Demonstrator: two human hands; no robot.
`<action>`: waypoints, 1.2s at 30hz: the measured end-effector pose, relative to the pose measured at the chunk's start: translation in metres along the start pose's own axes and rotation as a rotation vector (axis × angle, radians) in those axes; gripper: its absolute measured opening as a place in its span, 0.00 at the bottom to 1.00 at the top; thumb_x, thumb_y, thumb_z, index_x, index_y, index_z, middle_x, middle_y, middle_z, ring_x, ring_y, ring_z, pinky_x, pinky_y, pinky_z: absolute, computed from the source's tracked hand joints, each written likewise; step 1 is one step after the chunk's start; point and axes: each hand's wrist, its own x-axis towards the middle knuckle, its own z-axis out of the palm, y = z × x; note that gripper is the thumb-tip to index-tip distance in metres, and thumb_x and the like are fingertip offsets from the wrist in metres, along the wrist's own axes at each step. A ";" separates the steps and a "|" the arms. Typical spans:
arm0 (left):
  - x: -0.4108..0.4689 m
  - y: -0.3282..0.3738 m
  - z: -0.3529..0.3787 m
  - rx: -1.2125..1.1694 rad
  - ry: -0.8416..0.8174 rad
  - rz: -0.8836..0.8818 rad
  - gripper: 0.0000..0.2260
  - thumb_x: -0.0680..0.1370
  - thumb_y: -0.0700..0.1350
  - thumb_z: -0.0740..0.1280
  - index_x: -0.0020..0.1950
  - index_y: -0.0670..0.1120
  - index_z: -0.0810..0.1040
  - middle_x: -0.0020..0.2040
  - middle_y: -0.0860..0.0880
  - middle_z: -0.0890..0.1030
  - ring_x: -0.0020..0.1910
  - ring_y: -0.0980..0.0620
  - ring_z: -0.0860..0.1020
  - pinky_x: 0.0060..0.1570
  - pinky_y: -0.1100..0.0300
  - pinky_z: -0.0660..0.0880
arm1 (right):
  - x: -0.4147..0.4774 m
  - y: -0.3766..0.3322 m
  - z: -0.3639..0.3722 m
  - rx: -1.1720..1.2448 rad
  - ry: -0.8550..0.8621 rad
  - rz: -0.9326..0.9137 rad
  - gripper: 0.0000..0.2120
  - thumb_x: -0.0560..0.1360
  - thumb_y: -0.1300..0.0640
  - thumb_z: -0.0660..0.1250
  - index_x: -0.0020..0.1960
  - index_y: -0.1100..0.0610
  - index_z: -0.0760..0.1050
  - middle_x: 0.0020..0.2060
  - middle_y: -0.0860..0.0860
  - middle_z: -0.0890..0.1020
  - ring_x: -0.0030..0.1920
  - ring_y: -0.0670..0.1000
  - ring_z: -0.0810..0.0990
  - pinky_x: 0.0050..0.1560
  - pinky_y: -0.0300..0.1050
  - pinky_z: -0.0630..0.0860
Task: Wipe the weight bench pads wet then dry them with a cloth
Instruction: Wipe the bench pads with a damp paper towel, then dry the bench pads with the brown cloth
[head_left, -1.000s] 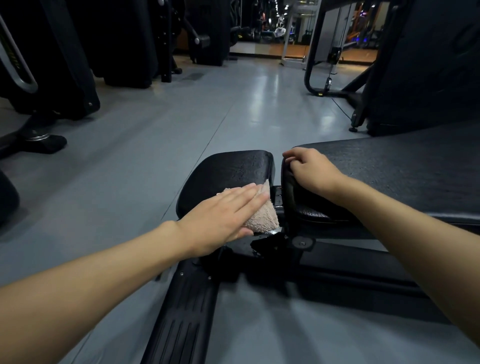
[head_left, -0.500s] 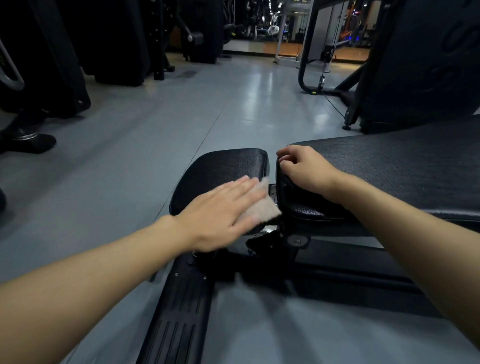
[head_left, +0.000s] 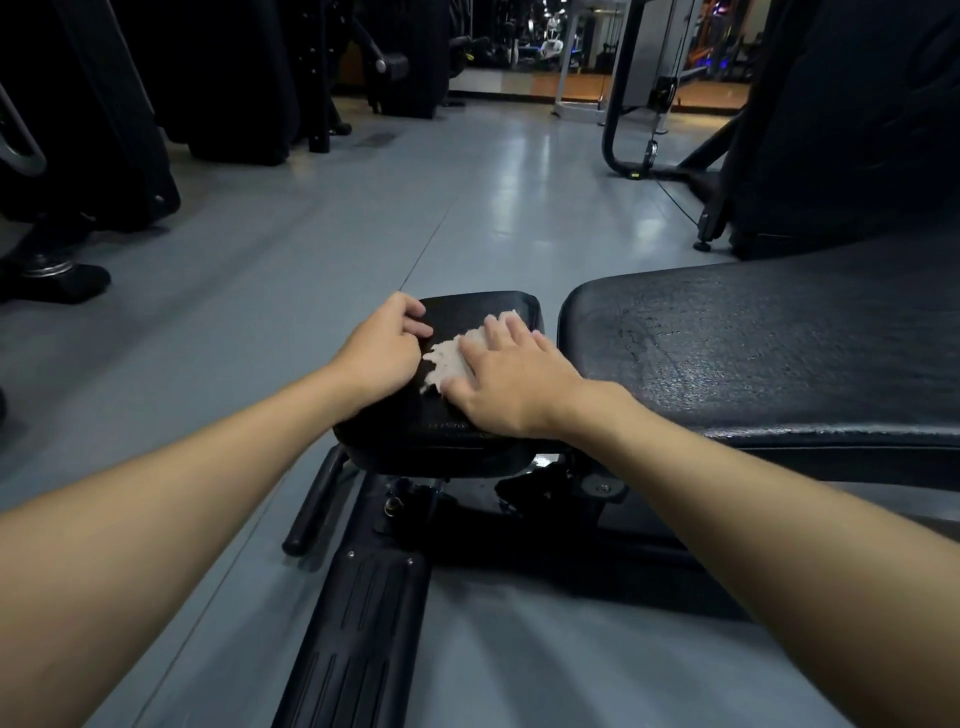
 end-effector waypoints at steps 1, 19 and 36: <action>0.000 0.001 0.000 0.000 -0.013 0.002 0.19 0.77 0.32 0.53 0.65 0.45 0.71 0.60 0.50 0.79 0.56 0.51 0.75 0.52 0.60 0.68 | 0.009 -0.001 0.002 -0.011 -0.027 0.039 0.34 0.80 0.37 0.49 0.80 0.54 0.52 0.80 0.59 0.50 0.79 0.60 0.42 0.77 0.59 0.45; -0.003 0.058 0.035 -0.033 -0.140 0.196 0.13 0.80 0.43 0.55 0.59 0.52 0.75 0.51 0.49 0.81 0.52 0.48 0.80 0.58 0.49 0.75 | -0.017 0.093 -0.038 -0.211 -0.002 0.248 0.31 0.82 0.42 0.48 0.79 0.59 0.55 0.77 0.59 0.59 0.79 0.59 0.52 0.77 0.57 0.49; 0.009 0.178 -0.031 -0.621 -0.490 -0.176 0.09 0.77 0.48 0.70 0.54 0.46 0.82 0.47 0.50 0.86 0.44 0.53 0.82 0.53 0.54 0.74 | -0.042 0.060 -0.164 2.068 -0.015 0.495 0.18 0.78 0.62 0.52 0.59 0.66 0.77 0.54 0.63 0.83 0.50 0.60 0.84 0.61 0.59 0.76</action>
